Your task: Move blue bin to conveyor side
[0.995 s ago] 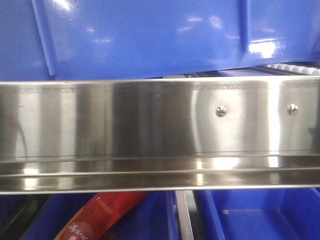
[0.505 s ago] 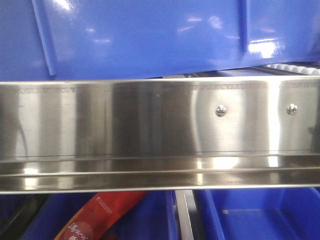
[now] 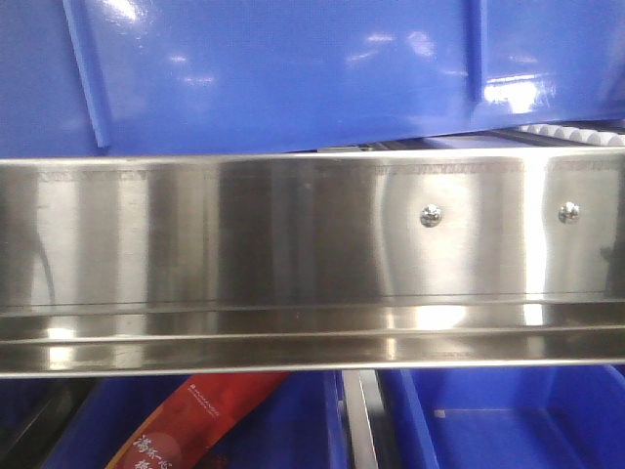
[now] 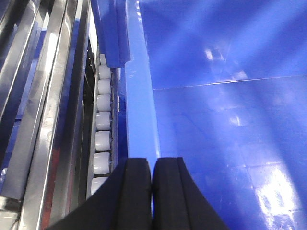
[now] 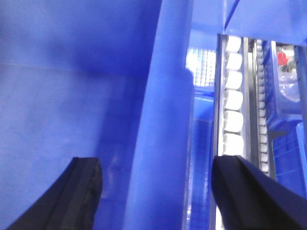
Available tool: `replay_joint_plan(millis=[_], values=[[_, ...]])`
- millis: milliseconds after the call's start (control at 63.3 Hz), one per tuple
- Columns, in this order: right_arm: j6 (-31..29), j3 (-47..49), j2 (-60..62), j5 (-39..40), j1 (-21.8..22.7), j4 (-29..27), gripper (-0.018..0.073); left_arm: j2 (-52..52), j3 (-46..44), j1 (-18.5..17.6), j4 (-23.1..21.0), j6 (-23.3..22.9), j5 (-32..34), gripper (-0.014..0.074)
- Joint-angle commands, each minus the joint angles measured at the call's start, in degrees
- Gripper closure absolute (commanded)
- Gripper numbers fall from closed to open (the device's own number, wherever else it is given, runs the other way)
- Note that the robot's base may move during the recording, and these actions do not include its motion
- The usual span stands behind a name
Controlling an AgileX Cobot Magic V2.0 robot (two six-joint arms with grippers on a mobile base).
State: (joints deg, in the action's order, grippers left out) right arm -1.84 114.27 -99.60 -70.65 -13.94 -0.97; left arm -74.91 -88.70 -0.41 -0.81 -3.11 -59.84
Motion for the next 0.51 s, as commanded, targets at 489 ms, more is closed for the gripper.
replay_joint_plan(millis=[489], values=[[-0.25, -2.47, 2.62, 0.69, -0.07, 0.25, 0.0189, 0.29, -0.04, -0.31, -0.54, -0.51, 0.68, 0.0594]])
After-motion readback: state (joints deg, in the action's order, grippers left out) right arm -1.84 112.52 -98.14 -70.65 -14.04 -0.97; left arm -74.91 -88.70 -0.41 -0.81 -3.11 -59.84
